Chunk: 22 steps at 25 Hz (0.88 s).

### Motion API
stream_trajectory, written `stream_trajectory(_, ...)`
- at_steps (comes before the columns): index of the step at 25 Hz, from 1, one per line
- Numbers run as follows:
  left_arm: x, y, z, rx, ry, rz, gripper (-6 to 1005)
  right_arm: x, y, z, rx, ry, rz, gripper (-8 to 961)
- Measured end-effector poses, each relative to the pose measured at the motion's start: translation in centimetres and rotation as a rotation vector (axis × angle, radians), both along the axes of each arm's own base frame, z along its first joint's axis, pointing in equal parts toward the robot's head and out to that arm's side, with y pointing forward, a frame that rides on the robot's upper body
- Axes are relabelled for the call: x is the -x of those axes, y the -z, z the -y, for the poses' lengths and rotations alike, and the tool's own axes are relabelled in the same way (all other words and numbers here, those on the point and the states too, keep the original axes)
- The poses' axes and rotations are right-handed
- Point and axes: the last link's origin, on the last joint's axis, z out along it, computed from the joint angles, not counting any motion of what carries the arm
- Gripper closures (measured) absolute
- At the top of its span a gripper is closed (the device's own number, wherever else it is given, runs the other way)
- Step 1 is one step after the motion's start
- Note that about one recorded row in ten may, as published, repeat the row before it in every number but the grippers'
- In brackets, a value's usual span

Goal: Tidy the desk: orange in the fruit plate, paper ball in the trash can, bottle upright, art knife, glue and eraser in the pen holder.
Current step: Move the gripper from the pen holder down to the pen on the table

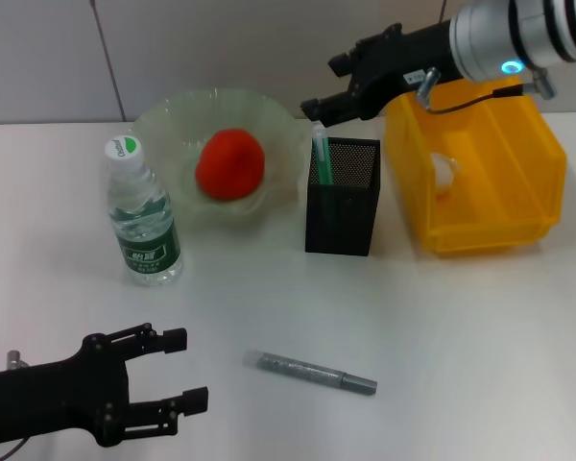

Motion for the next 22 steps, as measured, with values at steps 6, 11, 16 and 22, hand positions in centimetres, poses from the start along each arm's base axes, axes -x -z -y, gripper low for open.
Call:
stream_trajectory(6, 0.2, -0.3, -0.1, 0.042, 0.005, -0.034, 169, 0.9, -0.3, 1.4, 0.086, -0.013, -0.021, 246)
stream_trajectory(11, 0.2, -0.9, -0.2, 0.05, 0.023, -0.05, 170, 1.3, -0.2, 1.9, 0.133, -0.008, -0.018, 246)
stream_trajectory(16, 0.3, -1.5, -0.2, 0.064, 0.043, -0.07, 170, 1.3, -0.7, 3.0, 0.228, 0.024, 0.01, 246)
stream_trajectory(22, 0.4, -1.8, -0.1, 0.089, 0.062, -0.109, 170, 1.5, -0.9, 4.0, 0.316, 0.057, 0.064, 246)
